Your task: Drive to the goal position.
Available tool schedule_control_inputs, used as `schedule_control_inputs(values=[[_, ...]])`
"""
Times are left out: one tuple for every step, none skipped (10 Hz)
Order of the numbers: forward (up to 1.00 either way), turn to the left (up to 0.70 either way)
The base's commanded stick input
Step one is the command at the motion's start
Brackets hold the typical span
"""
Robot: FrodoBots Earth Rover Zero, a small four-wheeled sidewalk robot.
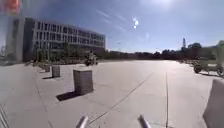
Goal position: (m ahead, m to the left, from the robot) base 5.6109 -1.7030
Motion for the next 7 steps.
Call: schedule_control_inputs(values=[[0.70,-0.35],[0.70,-0.35],[0.70,-0.35],[0.70,-0.35],[0.70,-0.35],[0.70,-0.35],[0.70,-0.35]])
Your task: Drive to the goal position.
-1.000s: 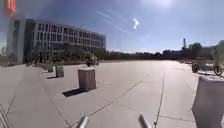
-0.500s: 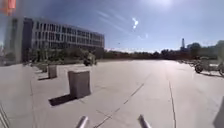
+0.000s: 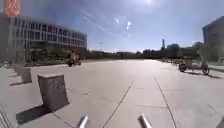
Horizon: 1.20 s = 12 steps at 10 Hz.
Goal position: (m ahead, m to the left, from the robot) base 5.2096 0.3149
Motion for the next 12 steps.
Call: schedule_control_inputs(values=[[0.70,-0.35],[0.70,-0.35],[0.70,-0.35],[0.70,-0.19],[0.70,-0.02],[0.70,0.00],[0.70,0.00],[0.70,0.00],[0.70,0.00],[0.70,0.00],[0.70,0.00],[0.70,0.00]])
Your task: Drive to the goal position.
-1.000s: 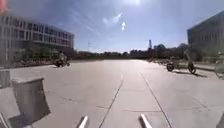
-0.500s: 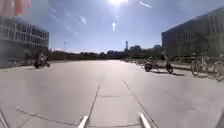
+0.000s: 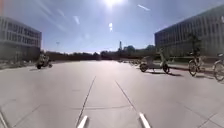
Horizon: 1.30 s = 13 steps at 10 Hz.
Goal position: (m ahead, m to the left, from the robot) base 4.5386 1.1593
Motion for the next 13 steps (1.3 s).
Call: schedule_control_inputs(values=[[0.70,0.00],[0.70,0.00],[0.70,0.00],[0.70,0.00],[0.70,0.00],[0.70,0.02],[0.70,0.27],[0.70,0.35],[0.70,0.35],[0.70,0.35],[0.70,0.24],[0.70,0.00],[0.70,0.00]])
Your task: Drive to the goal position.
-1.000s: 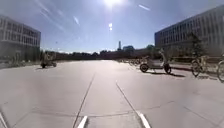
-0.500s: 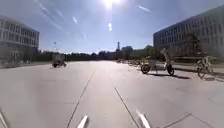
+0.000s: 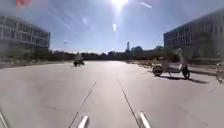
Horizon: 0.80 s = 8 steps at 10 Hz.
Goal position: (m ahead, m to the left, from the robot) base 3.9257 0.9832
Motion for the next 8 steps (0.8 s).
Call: schedule_control_inputs(values=[[0.70,0.00],[0.70,0.00],[0.70,0.00],[0.70,0.00],[0.70,0.00],[0.70,0.00],[0.70,0.00],[0.70,0.00]])
